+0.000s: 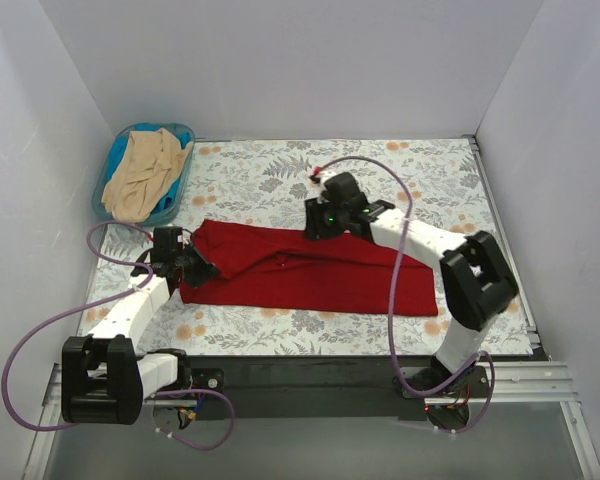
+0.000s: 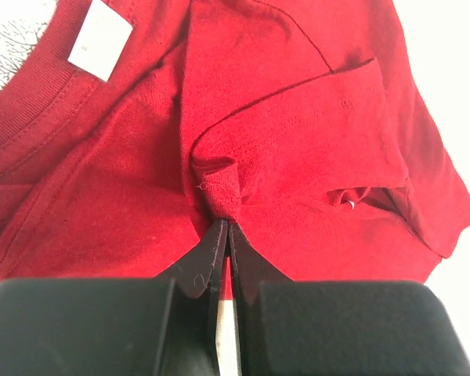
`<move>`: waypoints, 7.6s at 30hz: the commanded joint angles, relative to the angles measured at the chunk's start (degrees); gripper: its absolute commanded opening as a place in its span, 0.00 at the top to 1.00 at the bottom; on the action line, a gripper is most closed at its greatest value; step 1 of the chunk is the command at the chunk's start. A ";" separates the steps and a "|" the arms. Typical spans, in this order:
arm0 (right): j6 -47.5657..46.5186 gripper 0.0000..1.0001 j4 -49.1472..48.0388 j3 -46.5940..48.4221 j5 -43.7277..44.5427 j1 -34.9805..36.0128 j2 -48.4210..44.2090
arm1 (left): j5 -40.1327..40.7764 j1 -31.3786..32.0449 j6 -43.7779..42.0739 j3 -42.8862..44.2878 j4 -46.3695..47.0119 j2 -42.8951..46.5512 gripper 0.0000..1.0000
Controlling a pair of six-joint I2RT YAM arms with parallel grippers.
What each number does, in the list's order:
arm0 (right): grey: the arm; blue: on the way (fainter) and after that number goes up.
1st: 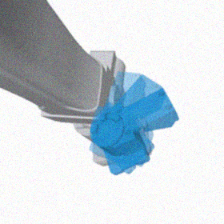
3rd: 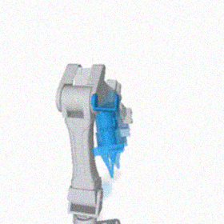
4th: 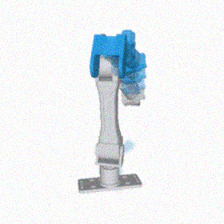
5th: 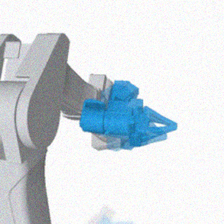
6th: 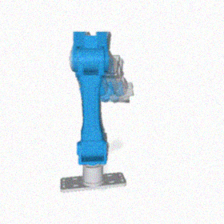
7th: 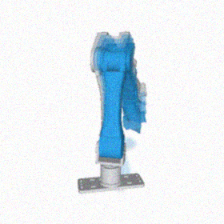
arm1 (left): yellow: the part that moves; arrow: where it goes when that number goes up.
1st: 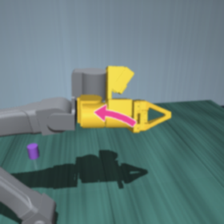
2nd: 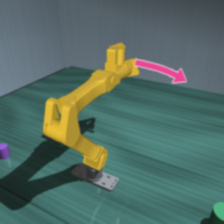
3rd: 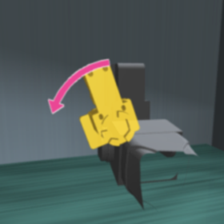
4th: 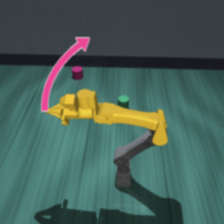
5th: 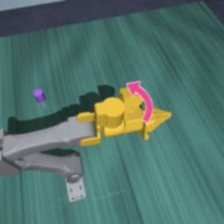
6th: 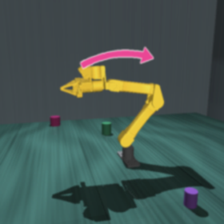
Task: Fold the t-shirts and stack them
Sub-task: Fold the tshirt
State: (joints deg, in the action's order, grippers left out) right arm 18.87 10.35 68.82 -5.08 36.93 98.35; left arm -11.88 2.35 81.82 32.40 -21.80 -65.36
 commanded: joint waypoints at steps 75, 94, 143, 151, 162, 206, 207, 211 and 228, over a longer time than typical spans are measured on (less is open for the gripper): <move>-7.01 0.85 0.46 26.82 -5.90 11.94 18.38 | -1.49 -0.33 1.15 3.46 -6.93 4.81 1.00; -10.79 0.57 -1.74 30.76 -7.23 12.20 28.21 | -1.92 -0.33 3.70 0.65 -5.71 2.52 1.00; -9.65 0.97 -2.61 33.32 -4.32 12.73 26.55 | -1.66 -0.33 3.70 0.38 -5.44 2.08 1.00; -8.15 0.97 -2.88 27.08 -4.41 12.73 17.94 | 0.28 -0.33 4.84 1.26 -6.15 1.99 1.00; -4.03 0.98 -6.30 11.44 -5.55 12.73 8.10 | 1.07 -0.33 4.05 3.02 -6.15 1.38 1.00; -0.23 0.45 -10.88 -3.69 4.79 18.27 -2.71 | 11.00 -0.33 1.50 9.86 -11.51 6.21 0.59; -0.50 0.46 -8.79 -2.38 6.91 17.83 -3.07 | 9.43 -0.33 1.24 10.39 -11.16 6.21 0.60; -1.03 0.63 -5.61 2.71 7.55 13.97 0.95 | 5.64 1.77 2.20 11.98 -8.52 2.71 0.68; -2.53 0.87 -3.32 6.51 10.35 11.76 19.61 | 7.92 10.75 12.05 10.49 2.64 -17.69 0.80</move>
State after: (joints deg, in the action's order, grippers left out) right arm 16.73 4.32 76.49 2.26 48.29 116.20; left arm -6.00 13.04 91.98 43.62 -21.08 -82.59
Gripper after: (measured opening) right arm 0.133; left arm 0.205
